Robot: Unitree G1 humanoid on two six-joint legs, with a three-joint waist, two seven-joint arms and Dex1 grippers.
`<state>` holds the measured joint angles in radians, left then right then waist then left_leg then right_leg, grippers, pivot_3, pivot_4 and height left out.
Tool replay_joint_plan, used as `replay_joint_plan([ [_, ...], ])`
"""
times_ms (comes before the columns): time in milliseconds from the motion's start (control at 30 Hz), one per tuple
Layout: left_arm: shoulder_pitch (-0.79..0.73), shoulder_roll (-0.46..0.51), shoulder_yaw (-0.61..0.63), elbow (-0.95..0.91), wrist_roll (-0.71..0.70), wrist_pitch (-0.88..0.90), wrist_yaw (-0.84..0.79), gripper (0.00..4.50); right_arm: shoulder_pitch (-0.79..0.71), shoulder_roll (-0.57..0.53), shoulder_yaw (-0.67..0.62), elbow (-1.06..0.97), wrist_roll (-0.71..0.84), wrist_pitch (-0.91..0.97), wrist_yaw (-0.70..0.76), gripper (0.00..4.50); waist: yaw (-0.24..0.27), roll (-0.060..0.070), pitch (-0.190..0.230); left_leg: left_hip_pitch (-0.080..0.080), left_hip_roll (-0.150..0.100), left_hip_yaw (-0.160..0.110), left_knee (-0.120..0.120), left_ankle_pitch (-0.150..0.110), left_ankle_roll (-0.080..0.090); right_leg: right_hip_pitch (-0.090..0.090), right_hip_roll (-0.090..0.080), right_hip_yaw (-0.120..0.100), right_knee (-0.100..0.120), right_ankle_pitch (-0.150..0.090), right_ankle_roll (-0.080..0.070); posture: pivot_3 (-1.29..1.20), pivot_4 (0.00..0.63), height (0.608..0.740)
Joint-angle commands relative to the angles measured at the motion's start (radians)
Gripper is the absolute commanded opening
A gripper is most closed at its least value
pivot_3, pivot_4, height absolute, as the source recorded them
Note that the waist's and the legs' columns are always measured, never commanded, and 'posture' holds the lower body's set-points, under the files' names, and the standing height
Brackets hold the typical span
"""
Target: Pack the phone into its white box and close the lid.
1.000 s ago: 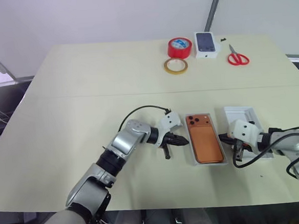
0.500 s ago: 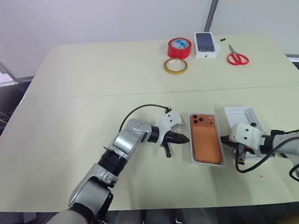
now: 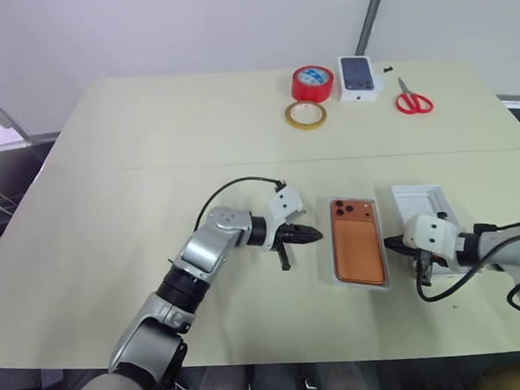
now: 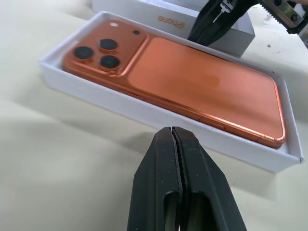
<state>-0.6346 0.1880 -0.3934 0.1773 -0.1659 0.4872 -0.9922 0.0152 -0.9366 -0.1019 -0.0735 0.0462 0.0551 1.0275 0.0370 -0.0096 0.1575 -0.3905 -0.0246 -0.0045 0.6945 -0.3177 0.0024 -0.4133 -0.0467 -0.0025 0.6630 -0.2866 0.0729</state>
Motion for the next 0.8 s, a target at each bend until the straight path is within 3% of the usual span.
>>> replay_joint_plan([
  [33, 0.006, 0.013, 0.049, -0.051, -0.027, -0.018, 0.01, 0.04, 0.01, -0.033, -0.048, 0.028, 0.011, -0.004, -0.005, 0.0, 0.001, 0.0, 0.0, 0.0, 0.0, 0.0, 0.0, 0.0, 0.0, 0.0, 0.0, 0.0, 0.0, 0.0, 0.0, 0.0, 0.15, 0.74],
  [200, 0.036, 0.067, 0.109, -0.092, -0.047, -0.036, 0.019, 0.04, 0.039, -0.054, -0.085, 0.064, 0.009, -0.028, -0.025, 0.0, 0.0, 0.0, 0.0, 0.0, 0.0, 0.0, 0.001, 0.0, 0.0, 0.0, 0.0, 0.0, 0.0, 0.0, 0.0, 0.0, 0.15, 0.74],
  [333, 0.062, 0.121, 0.166, -0.101, -0.079, -0.03, 0.006, 0.04, 0.03, 0.006, -0.134, -0.039, 0.154, 0.119, -0.033, 0.0, -0.006, 0.0, 0.0, 0.0, 0.001, 0.0, 0.001, 0.0, 0.0, 0.0, 0.0, 0.0, 0.0, 0.0, 0.0, 0.0, 0.15, 0.74],
  [433, 0.086, 0.161, 0.193, -0.127, -0.11, -0.038, -0.027, 1.25, 0.033, 0.035, -0.15, -0.12, 0.234, 0.227, -0.038, 0.84, -0.013, 0.001, 0.0, 0.0, 0.001, 0.0, 0.001, 0.0, 0.0, 0.0, 0.0, 0.0, 0.001, 0.0, 0.0, 0.0, 0.15, 0.74],
  [633, 0.149, 0.263, 0.245, -0.2, -0.164, -0.018, -0.079, 4.43, 0.005, 0.066, -0.215, -0.187, 0.267, 0.373, -0.167, 4.03, -0.024, 0.001, 0.0, 0.0, 0.001, -0.001, 0.001, -0.001, 0.0, 0.0, 0.0, 0.0, 0.0, 0.0, 0.0, 0.0, 0.15, 0.74],
  [667, 0.169, 0.285, 0.261, -0.215, -0.179, -0.033, -0.099, 4.5, -0.002, 0.075, -0.216, -0.205, 0.26, 0.407, -0.207, 4.47, -0.026, 0.001, 0.0, 0.0, 0.001, -0.001, 0.001, -0.001, 0.0, 0.0, 0.0, 0.0, 0.001, 0.0, 0.0, 0.0, 0.15, 0.74],
  [800, 0.228, 0.338, 0.336, -0.257, -0.248, -0.108, -0.17, 4.5, -0.044, 0.132, -0.234, -0.284, 0.276, 0.616, -0.373, 4.47, -0.031, 0.002, -0.001, 0.001, 0.002, -0.001, -0.001, 0.0, 0.0, 0.0, 0.0, 0.0, 0.001, 0.0, 0.0, 0.0, 0.15, 0.74],
])
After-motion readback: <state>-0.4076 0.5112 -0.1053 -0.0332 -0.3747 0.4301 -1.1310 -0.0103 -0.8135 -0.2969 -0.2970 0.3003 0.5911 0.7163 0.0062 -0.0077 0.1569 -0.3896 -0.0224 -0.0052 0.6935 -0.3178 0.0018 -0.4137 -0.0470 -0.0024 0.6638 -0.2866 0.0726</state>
